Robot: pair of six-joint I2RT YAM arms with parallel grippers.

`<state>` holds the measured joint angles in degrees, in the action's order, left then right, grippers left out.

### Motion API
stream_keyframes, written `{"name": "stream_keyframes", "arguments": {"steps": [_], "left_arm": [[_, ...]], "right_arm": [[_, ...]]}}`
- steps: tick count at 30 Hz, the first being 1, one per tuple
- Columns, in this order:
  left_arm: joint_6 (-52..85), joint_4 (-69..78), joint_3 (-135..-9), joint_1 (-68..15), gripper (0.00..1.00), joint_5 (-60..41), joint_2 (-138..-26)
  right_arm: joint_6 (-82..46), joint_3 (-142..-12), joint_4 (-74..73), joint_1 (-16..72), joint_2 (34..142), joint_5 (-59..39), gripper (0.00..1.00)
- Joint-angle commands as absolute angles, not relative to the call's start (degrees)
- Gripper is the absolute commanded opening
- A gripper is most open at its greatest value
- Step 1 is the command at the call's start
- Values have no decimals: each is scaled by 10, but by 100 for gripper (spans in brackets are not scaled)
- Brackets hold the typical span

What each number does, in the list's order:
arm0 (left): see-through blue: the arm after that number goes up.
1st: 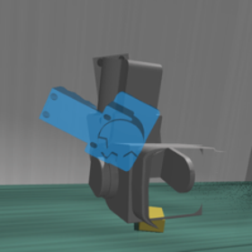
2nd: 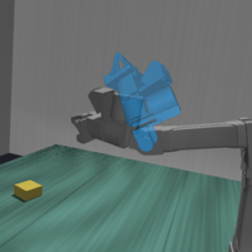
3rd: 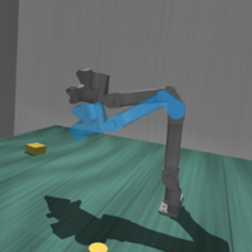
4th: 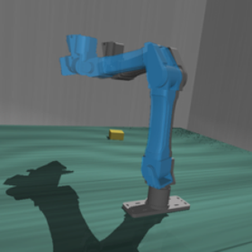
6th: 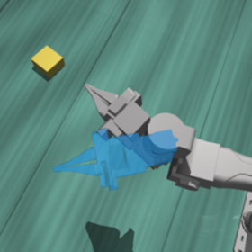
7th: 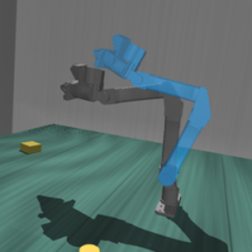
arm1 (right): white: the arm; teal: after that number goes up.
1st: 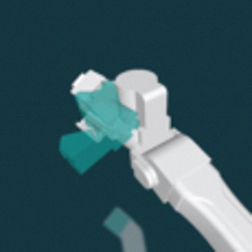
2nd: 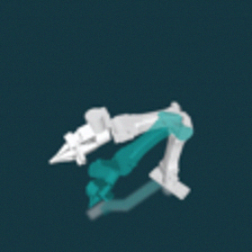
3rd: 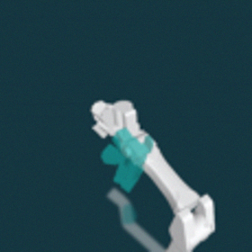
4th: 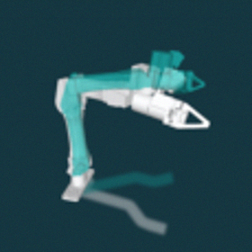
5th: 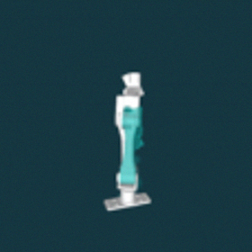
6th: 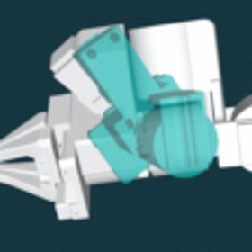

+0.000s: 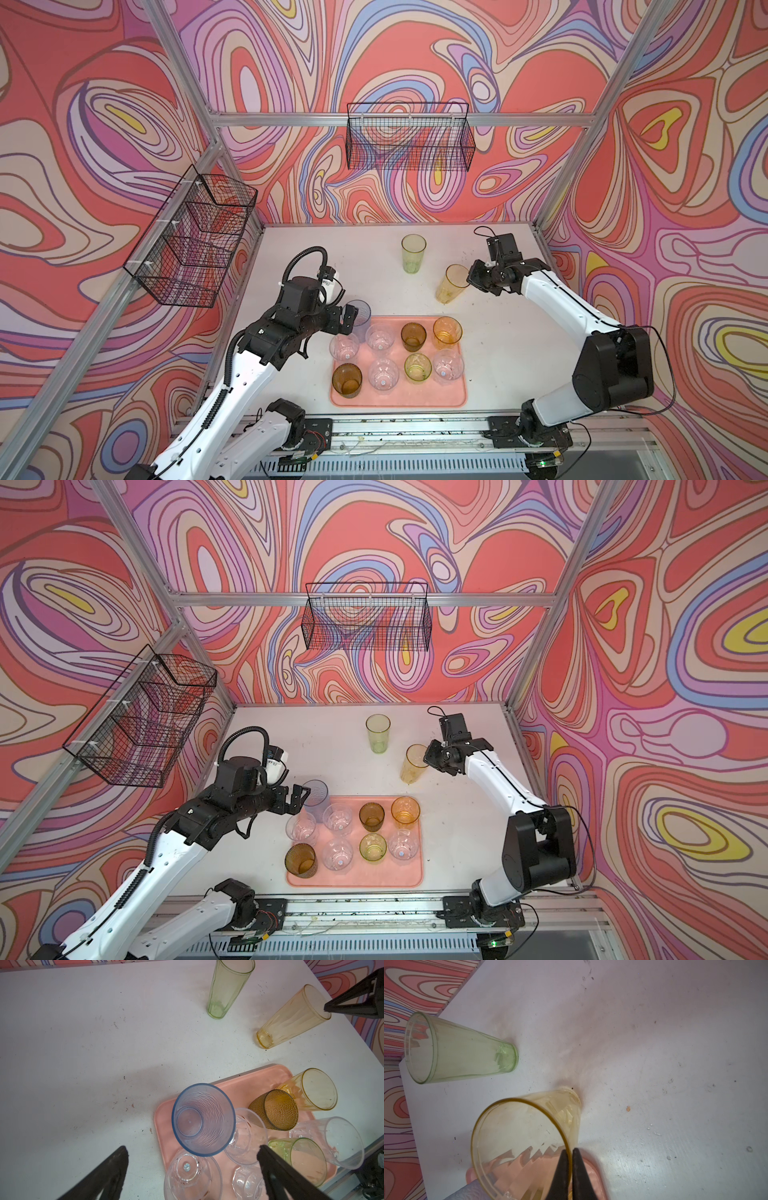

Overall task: Place the glasses into the tray
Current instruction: 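Close the right gripper on the yellow glass rim, then lift the yellow glass with the right gripper and carry it toward the tray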

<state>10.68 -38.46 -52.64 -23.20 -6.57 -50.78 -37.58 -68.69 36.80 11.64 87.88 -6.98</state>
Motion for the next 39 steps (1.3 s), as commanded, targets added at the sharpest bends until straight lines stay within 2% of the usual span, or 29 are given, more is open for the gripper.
{"name": "stream_keyframes", "arguments": {"steps": [1,15,39], "left_arm": [[98,-369,-519,-229,100,-78,-498],[98,-371,-519,-229,100,-71,-495],[99,-364,-517,-229,100,-81,-486]], "right_arm": [[-374,-707,358,114,878,-82,0],[-367,-739,371,117,869,-140,0],[-348,-845,468,249,863,-33,0]]}}
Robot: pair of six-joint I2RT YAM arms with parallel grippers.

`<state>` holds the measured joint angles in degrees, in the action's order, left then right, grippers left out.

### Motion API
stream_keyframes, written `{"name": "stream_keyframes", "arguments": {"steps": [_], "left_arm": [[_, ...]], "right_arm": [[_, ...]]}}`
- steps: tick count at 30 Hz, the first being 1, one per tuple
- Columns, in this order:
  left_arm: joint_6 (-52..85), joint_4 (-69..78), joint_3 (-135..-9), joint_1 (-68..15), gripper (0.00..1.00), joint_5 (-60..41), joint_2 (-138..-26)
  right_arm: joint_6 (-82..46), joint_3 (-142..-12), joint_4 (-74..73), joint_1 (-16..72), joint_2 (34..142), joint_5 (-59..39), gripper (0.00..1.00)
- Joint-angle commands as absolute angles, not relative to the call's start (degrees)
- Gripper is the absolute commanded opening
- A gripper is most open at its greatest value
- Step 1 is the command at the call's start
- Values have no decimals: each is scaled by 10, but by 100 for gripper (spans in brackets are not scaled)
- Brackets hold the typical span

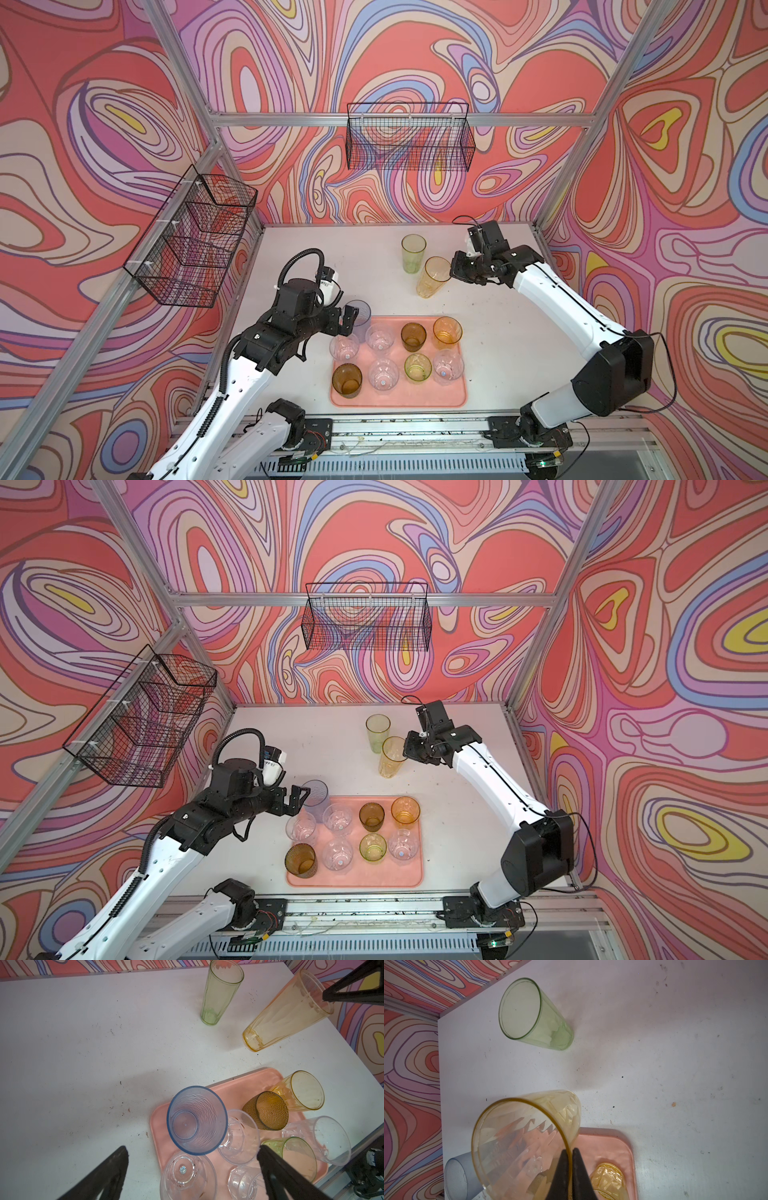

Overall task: Place the glasses into the tray
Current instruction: 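Lift the yellow glass with the right gripper and carry it toward the tray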

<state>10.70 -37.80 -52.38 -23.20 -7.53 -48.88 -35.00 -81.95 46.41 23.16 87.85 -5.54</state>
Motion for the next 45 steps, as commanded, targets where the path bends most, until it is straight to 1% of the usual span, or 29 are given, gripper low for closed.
{"name": "stream_keyframes", "arguments": {"steps": [1,27,45], "left_arm": [[99,-363,-516,-229,100,-82,-486],[96,-360,-512,-229,100,-77,-482],[96,-361,-512,-229,100,-72,-484]], "right_arm": [[-348,-849,470,254,865,-30,0],[-330,-932,510,362,946,24,0],[-340,-934,508,413,996,23,0]]}}
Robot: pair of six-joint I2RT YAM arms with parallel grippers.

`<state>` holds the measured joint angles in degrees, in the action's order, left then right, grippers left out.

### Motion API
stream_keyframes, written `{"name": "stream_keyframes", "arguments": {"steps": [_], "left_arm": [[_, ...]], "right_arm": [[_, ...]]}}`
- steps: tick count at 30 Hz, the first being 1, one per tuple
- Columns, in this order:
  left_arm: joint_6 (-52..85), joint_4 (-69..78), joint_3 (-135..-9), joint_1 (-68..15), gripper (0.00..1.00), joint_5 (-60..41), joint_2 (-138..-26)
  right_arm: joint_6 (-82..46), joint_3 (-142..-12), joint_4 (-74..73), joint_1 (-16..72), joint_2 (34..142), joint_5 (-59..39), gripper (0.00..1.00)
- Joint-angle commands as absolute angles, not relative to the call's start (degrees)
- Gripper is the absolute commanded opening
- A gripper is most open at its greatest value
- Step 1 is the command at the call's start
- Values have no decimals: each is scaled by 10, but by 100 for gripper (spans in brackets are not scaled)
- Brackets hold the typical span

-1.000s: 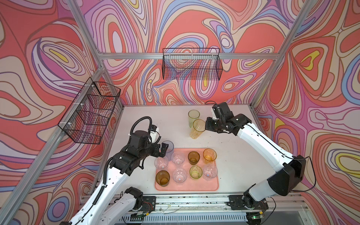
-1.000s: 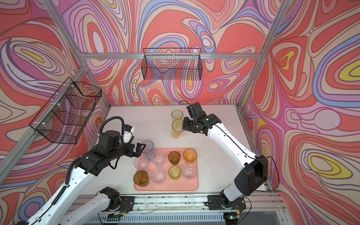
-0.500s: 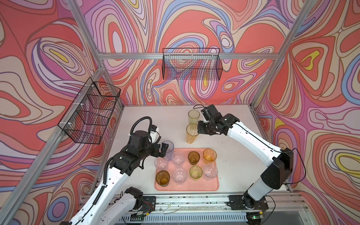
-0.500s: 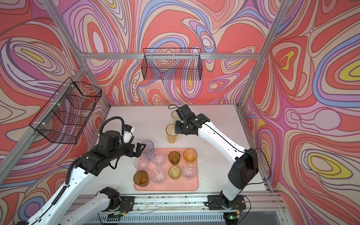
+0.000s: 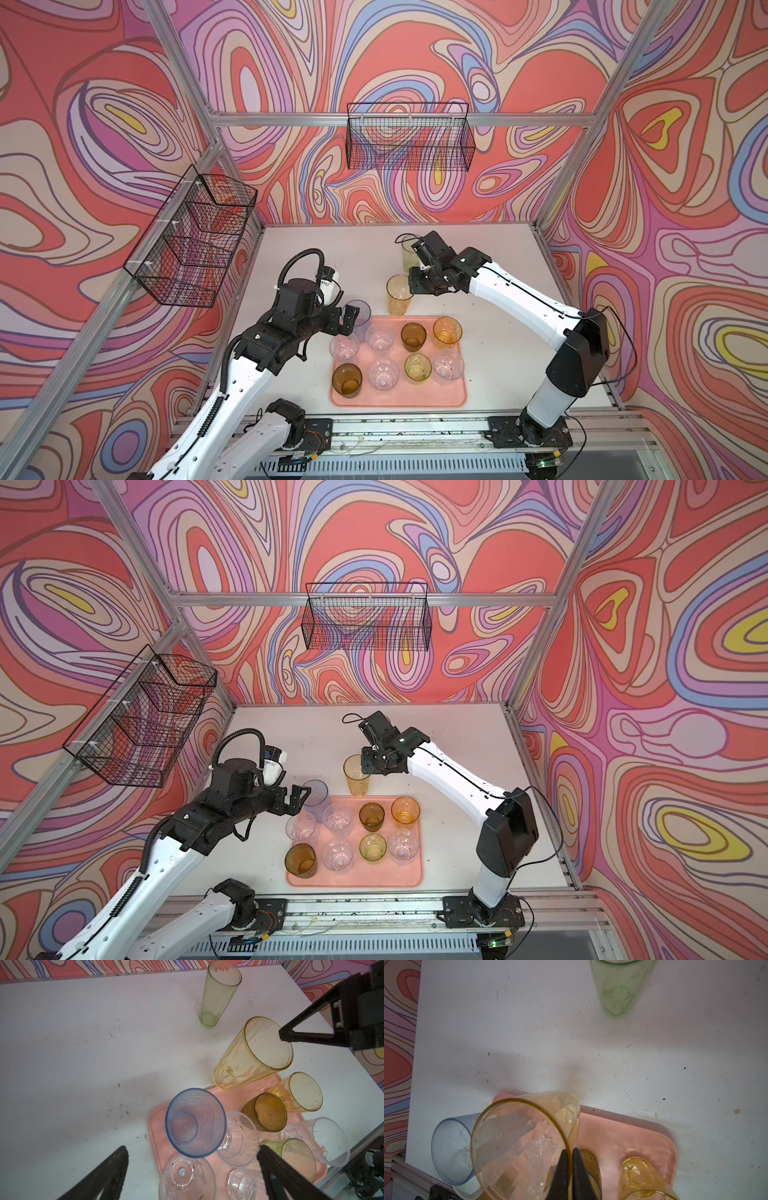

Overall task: Place the glasses into the tray
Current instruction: 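Lift the yellow glass with the right gripper and carry it toward the tray, then lower the yellow glass onto the tray beside the blue glass with the right gripper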

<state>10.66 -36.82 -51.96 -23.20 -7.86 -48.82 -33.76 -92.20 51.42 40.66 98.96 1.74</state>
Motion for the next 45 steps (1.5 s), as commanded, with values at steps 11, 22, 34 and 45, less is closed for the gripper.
{"name": "stream_keyframes", "arguments": {"steps": [11,22,34,45], "left_arm": [[96,-360,-513,-229,100,-73,-489],[97,-362,-513,-229,100,-74,-491],[97,-363,-512,-229,100,-73,-493],[98,-363,-513,-229,100,-73,-493]], "right_arm": [[-348,-908,506,428,998,24,0],[-358,-882,499,434,999,24,0],[-363,-870,501,439,998,26,0],[-371,-858,506,444,980,32,0]]}}
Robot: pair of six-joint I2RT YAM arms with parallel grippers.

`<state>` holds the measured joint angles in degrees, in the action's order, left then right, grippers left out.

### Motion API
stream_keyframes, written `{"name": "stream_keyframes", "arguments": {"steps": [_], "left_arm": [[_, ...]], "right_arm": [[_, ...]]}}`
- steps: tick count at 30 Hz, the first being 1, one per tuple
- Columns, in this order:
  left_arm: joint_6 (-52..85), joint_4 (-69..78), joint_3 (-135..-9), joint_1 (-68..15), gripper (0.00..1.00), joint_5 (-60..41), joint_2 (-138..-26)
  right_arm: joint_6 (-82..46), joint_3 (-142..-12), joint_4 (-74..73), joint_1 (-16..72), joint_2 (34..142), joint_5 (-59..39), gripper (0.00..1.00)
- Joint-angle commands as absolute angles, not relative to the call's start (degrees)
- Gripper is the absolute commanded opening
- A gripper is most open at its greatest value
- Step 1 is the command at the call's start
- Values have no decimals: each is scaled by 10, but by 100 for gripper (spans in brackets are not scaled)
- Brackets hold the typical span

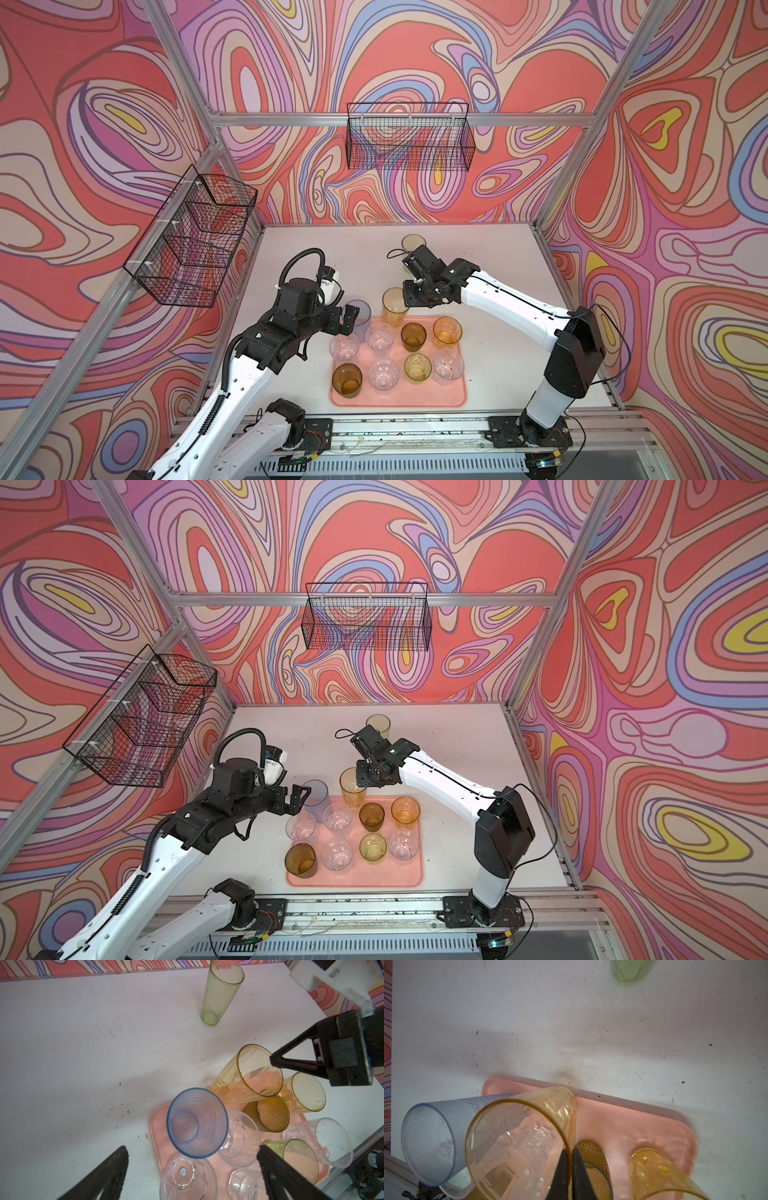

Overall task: Place the glasses into the tray
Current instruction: 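Lower the yellow glass onto the tray beside the blue glass with the right gripper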

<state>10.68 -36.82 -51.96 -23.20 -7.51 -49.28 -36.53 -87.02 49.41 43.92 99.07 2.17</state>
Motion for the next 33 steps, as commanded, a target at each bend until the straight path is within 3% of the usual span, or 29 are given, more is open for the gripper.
{"name": "stream_keyframes", "arguments": {"steps": [1,33], "left_arm": [[98,-363,-513,-229,100,-74,-493],[99,-364,-512,-229,100,-74,-496]], "right_arm": [[-371,-859,508,445,979,33,0],[-382,-842,521,456,950,41,0]]}}
